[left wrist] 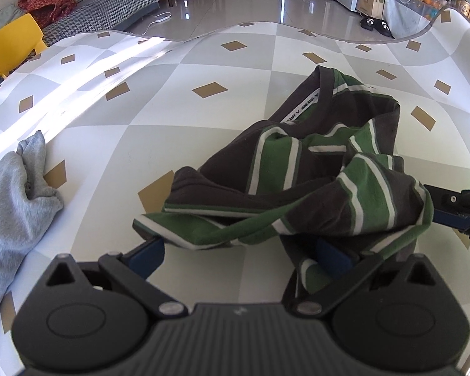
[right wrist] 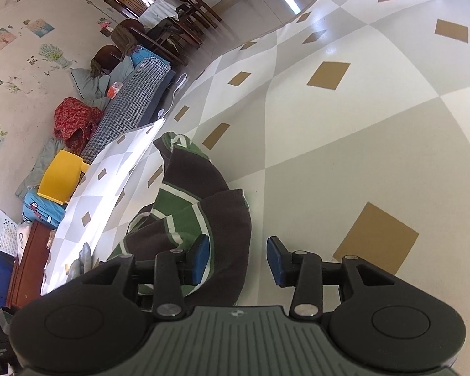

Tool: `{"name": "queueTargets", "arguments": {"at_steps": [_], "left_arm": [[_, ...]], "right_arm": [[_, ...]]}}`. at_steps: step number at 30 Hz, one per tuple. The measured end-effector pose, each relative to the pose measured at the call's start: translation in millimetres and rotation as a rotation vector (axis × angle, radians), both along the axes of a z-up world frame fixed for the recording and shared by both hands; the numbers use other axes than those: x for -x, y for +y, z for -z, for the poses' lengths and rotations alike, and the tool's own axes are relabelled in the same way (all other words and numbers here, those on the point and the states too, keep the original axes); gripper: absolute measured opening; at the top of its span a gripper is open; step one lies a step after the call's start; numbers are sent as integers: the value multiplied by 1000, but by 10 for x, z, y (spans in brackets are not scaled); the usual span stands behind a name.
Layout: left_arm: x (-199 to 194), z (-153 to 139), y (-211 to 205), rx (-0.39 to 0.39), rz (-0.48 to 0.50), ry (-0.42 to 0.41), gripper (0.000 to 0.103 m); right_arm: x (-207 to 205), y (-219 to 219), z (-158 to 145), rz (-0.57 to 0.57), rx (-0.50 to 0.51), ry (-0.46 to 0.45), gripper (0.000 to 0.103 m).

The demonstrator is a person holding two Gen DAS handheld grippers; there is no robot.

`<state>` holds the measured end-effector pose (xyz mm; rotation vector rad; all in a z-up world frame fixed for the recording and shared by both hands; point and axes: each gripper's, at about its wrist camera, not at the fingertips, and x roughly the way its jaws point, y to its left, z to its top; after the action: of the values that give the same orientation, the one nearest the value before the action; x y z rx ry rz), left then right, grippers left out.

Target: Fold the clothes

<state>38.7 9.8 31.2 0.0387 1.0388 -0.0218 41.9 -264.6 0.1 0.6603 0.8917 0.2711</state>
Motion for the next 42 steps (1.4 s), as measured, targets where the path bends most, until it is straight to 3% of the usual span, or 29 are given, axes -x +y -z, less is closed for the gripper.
{"name": "queueTargets", "arguments": {"at_steps": [5,7,9,13,19,22,26,30,35,39,42], "left_arm": [[-2,102,-23,-3,-5,30,103],[-1,121,-51,-11,1,31,103],[-11,135,-63,-8,0,33,103],[-27,93,-43,37,-20,23,103],[50,-309,133,141,-69,-116,103],[145,-563,301,198,-104,-207,103],[267,-771,546,215,-187,-293,103],[353,-834,683,201,-234,-321,103],[437,-783,562,176,-177,-299,103],[516,-657,401,147,-133,-260,103],[522,-569,326,118,-116,-228,103]], "right_arm": [[-65,61,64,-28,-53,-10,40],[-87,91,87,-40,-68,-13,32],[-83,116,83,-38,-60,-20,12],[-39,134,-159,-45,-50,-104,9],[116,219,-730,-109,-28,-300,9],[275,370,-1015,-169,36,-410,9],[526,674,-1199,-269,164,-511,9],[743,1109,-1037,-428,268,-515,10],[912,1473,-612,-580,318,-395,18],[1043,1415,-639,-555,333,-415,28],[1066,1231,-712,-474,340,-404,34]]}}
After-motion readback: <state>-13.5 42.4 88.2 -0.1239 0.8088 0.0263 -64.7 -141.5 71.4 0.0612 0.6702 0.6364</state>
